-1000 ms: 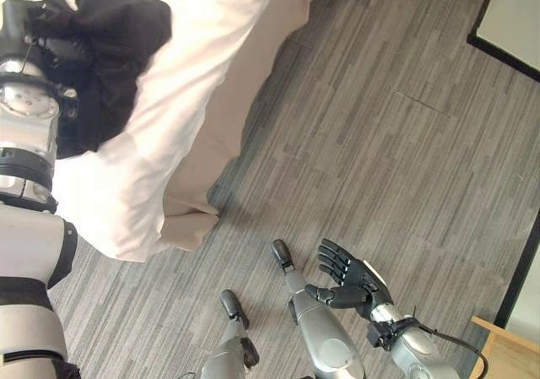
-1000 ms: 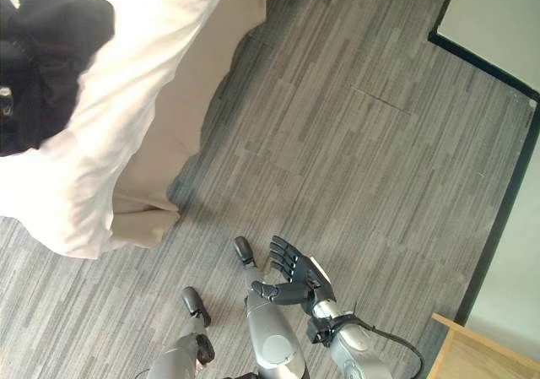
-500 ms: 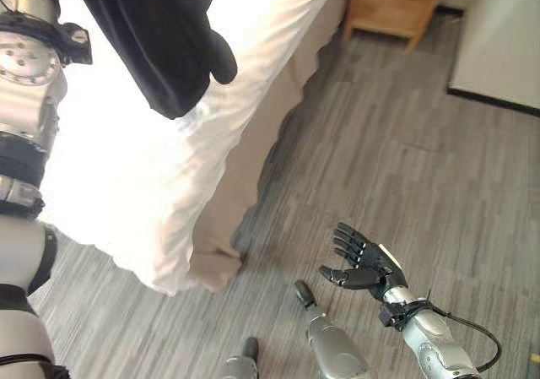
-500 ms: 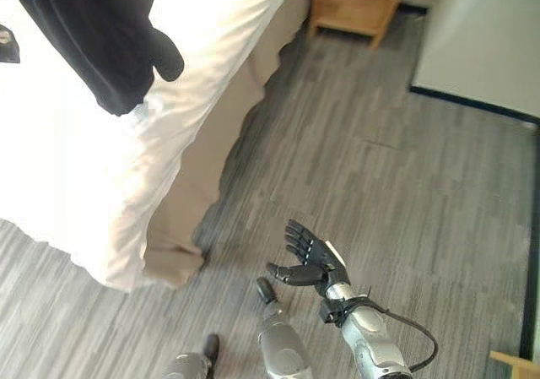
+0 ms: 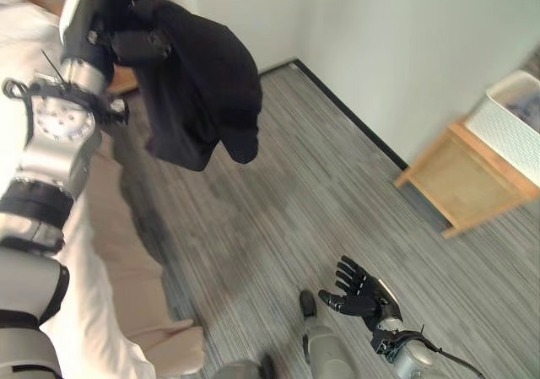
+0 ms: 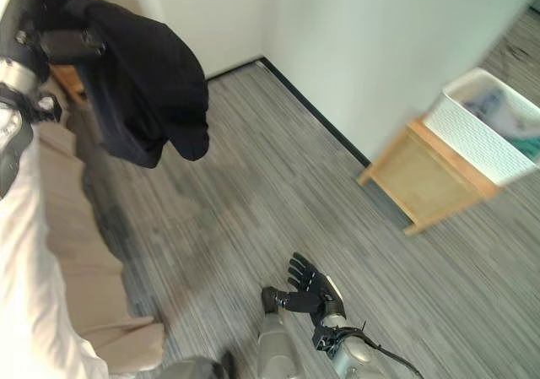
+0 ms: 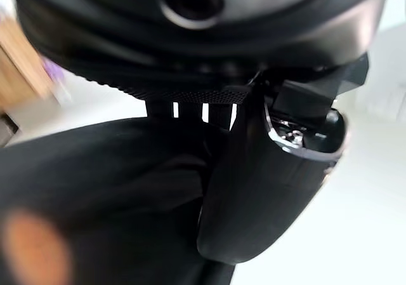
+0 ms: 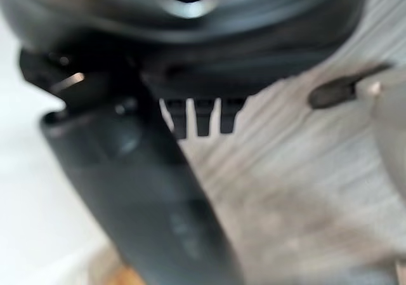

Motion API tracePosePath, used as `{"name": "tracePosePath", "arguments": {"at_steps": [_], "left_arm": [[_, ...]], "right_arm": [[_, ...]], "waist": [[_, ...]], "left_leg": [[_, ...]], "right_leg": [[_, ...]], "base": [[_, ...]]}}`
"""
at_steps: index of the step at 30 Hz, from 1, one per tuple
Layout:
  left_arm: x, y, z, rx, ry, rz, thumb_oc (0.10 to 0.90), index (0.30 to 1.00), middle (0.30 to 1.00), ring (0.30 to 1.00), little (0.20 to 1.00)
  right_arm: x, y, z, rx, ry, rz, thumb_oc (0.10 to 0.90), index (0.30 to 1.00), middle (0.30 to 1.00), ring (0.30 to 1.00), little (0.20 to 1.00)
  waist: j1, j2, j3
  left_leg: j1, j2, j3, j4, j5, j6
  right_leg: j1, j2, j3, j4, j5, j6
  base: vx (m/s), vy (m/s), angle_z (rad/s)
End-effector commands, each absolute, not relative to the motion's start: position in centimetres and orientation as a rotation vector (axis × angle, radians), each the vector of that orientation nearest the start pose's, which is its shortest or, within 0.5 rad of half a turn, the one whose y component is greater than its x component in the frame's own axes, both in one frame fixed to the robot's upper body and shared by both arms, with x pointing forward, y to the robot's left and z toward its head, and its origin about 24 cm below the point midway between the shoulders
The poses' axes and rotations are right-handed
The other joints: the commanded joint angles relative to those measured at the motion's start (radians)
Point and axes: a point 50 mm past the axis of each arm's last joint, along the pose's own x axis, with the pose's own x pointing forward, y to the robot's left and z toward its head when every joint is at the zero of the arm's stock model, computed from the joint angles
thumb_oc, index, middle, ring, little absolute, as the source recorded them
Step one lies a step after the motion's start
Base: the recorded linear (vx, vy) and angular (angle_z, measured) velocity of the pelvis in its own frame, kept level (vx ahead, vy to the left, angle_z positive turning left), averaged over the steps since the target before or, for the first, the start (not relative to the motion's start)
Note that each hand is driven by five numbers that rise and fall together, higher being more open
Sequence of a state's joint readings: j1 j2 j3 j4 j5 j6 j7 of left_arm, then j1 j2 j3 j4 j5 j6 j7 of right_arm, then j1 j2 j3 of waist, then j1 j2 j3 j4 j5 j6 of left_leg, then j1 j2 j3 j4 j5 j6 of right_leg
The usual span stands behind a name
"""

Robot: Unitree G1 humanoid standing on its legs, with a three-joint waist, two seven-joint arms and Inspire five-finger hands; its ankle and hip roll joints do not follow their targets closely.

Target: Pick up bed clothes into laundry basket.

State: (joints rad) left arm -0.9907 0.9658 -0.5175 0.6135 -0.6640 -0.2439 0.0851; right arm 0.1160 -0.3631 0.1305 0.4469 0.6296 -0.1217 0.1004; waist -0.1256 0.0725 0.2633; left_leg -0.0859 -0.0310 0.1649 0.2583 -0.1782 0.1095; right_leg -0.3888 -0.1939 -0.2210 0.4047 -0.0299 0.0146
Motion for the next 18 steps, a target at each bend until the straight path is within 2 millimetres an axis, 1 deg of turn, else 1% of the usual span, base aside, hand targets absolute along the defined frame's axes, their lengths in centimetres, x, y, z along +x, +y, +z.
{"name": "tracePosePath", "arguments": {"at_steps": [1, 3, 4, 5, 6, 7, 8, 9, 10, 11, 12, 13, 14, 15, 16, 17, 18], "left_arm": [[32.9, 28.0, 36.7, 0.331, -0.859, 0.154, 0.400, 0.300, 0.300, 0.300, 0.300], [32.4, 28.2, 37.1, 0.347, -0.870, 0.152, 0.400, 0.300, 0.300, 0.300, 0.300], [32.4, 28.2, 37.1, 0.347, -0.870, 0.152, 0.400, 0.300, 0.300, 0.300, 0.300], [31.7, 28.2, 37.8, 0.364, -0.906, 0.152, 0.400, 0.300, 0.300, 0.300, 0.300], [31.3, 28.1, 37.8, 0.366, -0.924, 0.145, 0.400, 0.300, 0.300, 0.300, 0.300], [31.3, 28.1, 37.7, 0.368, -0.922, 0.147, 0.400, 0.300, 0.300, 0.300, 0.300], [31.0, 28.0, 37.7, 0.381, -0.935, 0.141, 0.400, 0.300, 0.300, 0.300, 0.300], [30.9, 27.7, 37.6, 0.375, -0.946, 0.122, 0.400, 0.300, 0.300, 0.300, 0.300], [31.0, 27.4, 37.3, 0.366, -0.950, 0.102, 0.400, 0.300, 0.300, 0.300, 0.300], [31.3, 26.6, 36.8, 0.346, -0.953, 0.073, 0.400, 0.300, 0.300, 0.300, 0.300], [31.3, 26.5, 36.8, 0.346, -0.953, 0.072, 0.400, 0.300, 0.300, 0.300, 0.300], [31.5, 26.2, 36.4, 0.346, -0.942, 0.059, 0.400, 0.300, 0.300, 0.300, 0.300], [31.6, 26.0, 35.8, 0.335, -0.935, 0.041, 0.400, 0.300, 0.300, 0.300, 0.300], [31.8, 26.1, 35.2, 0.349, -0.911, 0.035, 0.400, 0.300, 0.300, 0.300, 0.300], [31.5, 26.3, 34.9, 0.394, -0.898, 0.037, 0.400, 0.300, 0.300, 0.300, 0.300], [31.5, 26.3, 34.9, 0.394, -0.899, 0.038, 0.400, 0.300, 0.300, 0.300, 0.300], [31.4, 26.6, 34.6, 0.379, -0.891, 0.044, 0.400, 0.300, 0.300, 0.300, 0.300]], "right_arm": [[21.7, -23.5, -0.7, 0.174, 0.138, -0.022, 0.800, 0.900, 0.900, 0.900, 0.900], [22.4, -22.7, -0.5, 0.140, 0.131, 0.013, 0.800, 0.900, 0.900, 0.900, 0.900], [22.4, -22.7, -0.5, 0.140, 0.131, 0.014, 0.800, 0.900, 0.900, 0.900, 0.900], [22.6, -22.2, -0.4, 0.138, 0.125, 0.030, 0.800, 0.900, 0.900, 0.900, 0.900], [22.7, -21.7, -0.5, 0.154, 0.123, 0.036, 0.800, 0.900, 0.900, 0.900, 0.900], [22.7, -21.6, -0.5, 0.154, 0.124, 0.037, 0.800, 0.900, 0.900, 0.900, 0.900], [22.5, -21.6, -0.7, 0.156, 0.130, 0.039, 0.800, 0.900, 0.900, 0.900, 0.900], [22.3, -21.6, -0.7, 0.152, 0.135, 0.046, 0.800, 0.900, 0.900, 0.900, 0.900], [21.8, -21.7, -0.9, 0.155, 0.148, 0.046, 0.800, 0.900, 0.900, 0.900, 0.900], [21.3, -21.7, -1.4, 0.154, 0.173, 0.062, 0.800, 0.900, 0.900, 0.900, 0.900], [21.2, -21.8, -1.4, 0.155, 0.173, 0.061, 0.800, 0.900, 0.900, 0.900, 0.900], [21.0, -21.8, -1.6, 0.152, 0.183, 0.063, 0.800, 0.900, 0.900, 0.900, 0.900], [21.0, -22.0, -1.6, 0.135, 0.190, 0.062, 0.800, 0.900, 0.900, 0.900, 0.900], [21.3, -22.3, -1.5, 0.119, 0.190, 0.058, 0.800, 0.900, 0.900, 0.900, 0.900], [21.8, -22.5, -0.9, 0.106, 0.173, 0.070, 0.800, 0.900, 0.900, 0.900, 0.900], [21.8, -22.5, -0.9, 0.105, 0.172, 0.070, 0.800, 0.900, 0.900, 0.900, 0.900], [22.0, -22.6, -0.9, 0.109, 0.170, 0.071, 0.800, 0.900, 0.900, 0.900, 0.900]], "waist": [[0.024, 0.035, -0.137], [0.064, 0.006, -0.153], [0.068, 0.005, -0.152], [0.095, -0.020, -0.157], [0.109, -0.039, -0.163], [0.111, -0.039, -0.164], [0.108, -0.046, -0.162], [0.099, -0.051, -0.158], [0.090, -0.053, -0.159], [0.086, -0.080, -0.141], [0.089, -0.077, -0.140], [0.102, -0.086, -0.127], [0.121, -0.089, -0.113], [0.147, -0.090, -0.106], [0.183, -0.099, -0.094], [0.181, -0.099, -0.097], [0.191, -0.099, -0.092]], "left_leg": [[0.115, 0.043, 0.147, -0.257, 0.123, -0.099], [0.092, 0.051, 0.242, -0.239, 0.124, -0.093], [0.095, 0.052, 0.247, -0.238, 0.122, -0.093], [0.083, 0.062, 0.320, -0.234, 0.126, -0.092], [0.087, 0.068, 0.352, -0.240, 0.109, -0.105], [0.090, 0.069, 0.357, -0.240, 0.108, -0.107], [0.090, 0.086, 0.374, -0.237, 0.116, -0.118], [0.084, 0.109, 0.375, -0.215, 0.123, -0.131], [0.069, 0.145, 0.370, -0.171, 0.123, -0.148], [0.019, 0.207, 0.369, -0.061, 0.146, -0.182], [0.013, 0.219, 0.367, -0.043, 0.142, -0.190], [-0.008, 0.245, 0.351, -0.013, 0.196, -0.196], [-0.033, 0.243, 0.253, 0.001, 0.232, -0.220], [-0.049, 0.209, 0.107, -0.013, 0.242, -0.232], [-0.062, 0.140, -0.094, -0.050, 0.186, -0.242], [-0.065, 0.138, -0.095, -0.055, 0.193, -0.241], [-0.060, 0.118, -0.165, -0.075, 0.176, -0.245]], "right_leg": [[0.370, -0.160, -0.038, -0.023, 0.044, 0.196], [0.421, -0.173, -0.109, -0.073, 0.076, 0.218], [0.421, -0.172, -0.104, -0.076, 0.079, 0.219], [0.435, -0.152, -0.194, -0.119, 0.067, 0.226], [0.445, -0.151, -0.242, -0.179, 0.053, 0.240], [0.450, -0.148, -0.240, -0.188, 0.056, 0.240], [0.444, -0.130, -0.231, -0.229, 0.041, 0.239], [0.430, -0.102, -0.192, -0.251, 0.022, 0.233], [0.435, -0.063, -0.156, -0.288, -0.019, 0.213], [0.467, -0.023, -0.131, -0.361, -0.048, 0.179], [0.471, -0.014, -0.131, -0.367, -0.047, 0.173], [0.475, 0.004, -0.131, -0.383, -0.041, 0.149], [0.482, 0.017, -0.112, -0.387, -0.047, 0.141], [0.478, 0.022, -0.087, -0.395, -0.043, 0.143], [0.481, 0.016, -0.040, -0.396, -0.042, 0.155], [0.478, 0.015, -0.042, -0.397, -0.038, 0.155], [0.477, 0.017, -0.013, -0.391, -0.042, 0.156]], "base": [[-0.24, -0.077, -1.09], [-0.23, -0.102, -1.62], [-0.25, -0.099, -1.81], [-0.16, -0.115, -1.88], [-0.15, -0.122, -1.35], [-0.02, -0.171, -1.28], [-0.02, -0.192, -1.17], [-0.01, -0.311, -1.23], [0.03, -0.404, -0.84], [0.02, -0.340, -0.68], [-0.08, -0.318, -0.62], [-0.09, -0.153, -0.56], [-0.11, -0.138, -0.84], [0.01, -0.119, -1.06], [0.00, -0.085, -1.47], [0.06, -0.100, -1.42], [0.02, -0.023, -1.00]]}}
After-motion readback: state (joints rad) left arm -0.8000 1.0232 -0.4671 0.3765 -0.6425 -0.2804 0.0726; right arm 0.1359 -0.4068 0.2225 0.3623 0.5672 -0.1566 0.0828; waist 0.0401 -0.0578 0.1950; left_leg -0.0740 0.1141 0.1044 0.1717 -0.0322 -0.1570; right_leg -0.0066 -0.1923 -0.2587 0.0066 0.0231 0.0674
